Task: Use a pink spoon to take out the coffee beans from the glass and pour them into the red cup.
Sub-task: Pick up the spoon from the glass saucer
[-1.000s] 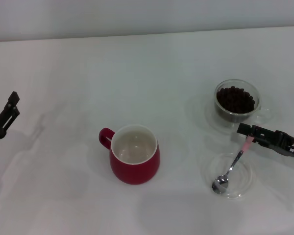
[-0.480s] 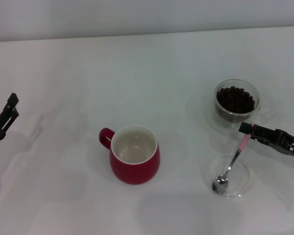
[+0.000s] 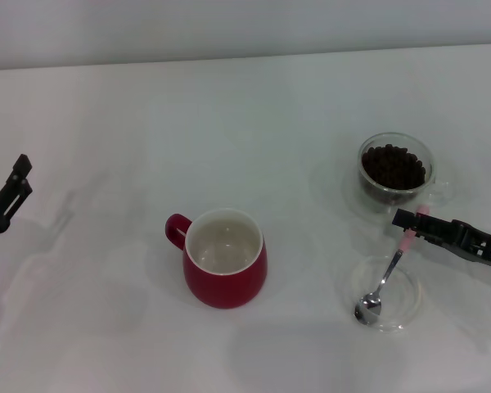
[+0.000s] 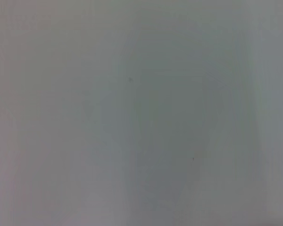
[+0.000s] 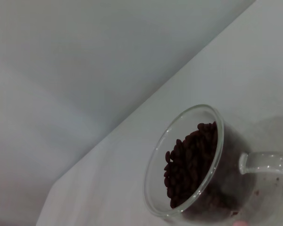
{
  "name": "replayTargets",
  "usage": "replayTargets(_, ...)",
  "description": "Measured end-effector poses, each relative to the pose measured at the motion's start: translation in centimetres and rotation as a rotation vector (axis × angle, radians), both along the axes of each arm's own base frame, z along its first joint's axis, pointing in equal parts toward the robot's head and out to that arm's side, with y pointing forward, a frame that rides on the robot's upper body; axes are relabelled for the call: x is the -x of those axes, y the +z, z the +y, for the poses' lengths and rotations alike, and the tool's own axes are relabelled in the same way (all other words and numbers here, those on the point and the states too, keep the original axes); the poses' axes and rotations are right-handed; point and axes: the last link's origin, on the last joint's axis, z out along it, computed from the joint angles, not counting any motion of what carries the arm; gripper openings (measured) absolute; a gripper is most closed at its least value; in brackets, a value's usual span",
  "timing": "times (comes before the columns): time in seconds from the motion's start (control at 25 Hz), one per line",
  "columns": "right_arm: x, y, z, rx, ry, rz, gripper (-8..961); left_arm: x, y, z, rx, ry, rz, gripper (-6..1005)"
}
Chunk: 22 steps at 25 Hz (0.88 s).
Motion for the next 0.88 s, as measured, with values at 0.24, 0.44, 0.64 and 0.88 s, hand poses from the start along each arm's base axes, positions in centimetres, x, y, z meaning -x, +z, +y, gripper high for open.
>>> replayTargets(0.24,-0.11,0.11,-0.02,-0.006,-0.001,-0.005,543,0.01,-0.04,0.12,0.002,0.003,0.003,762)
replayTargets(0.44,-0.49,0.32,0.02,-0.014,-0.018,-0.017,473,-0.03,-0.05,0.18,0.002,0.002,0.003,761)
replayTargets(0.64,-0.58,0.31,0.09,-0.016,-0.024,-0.022,350,-0.03,-0.11,0.17,0.004,0.004,0.002,761)
replayTargets(0.88,-0.43,0.20,0.25,-0.019,-0.024,-0.017,257,0.13,-0.19,0.20,0.007,0.015,0.007,761)
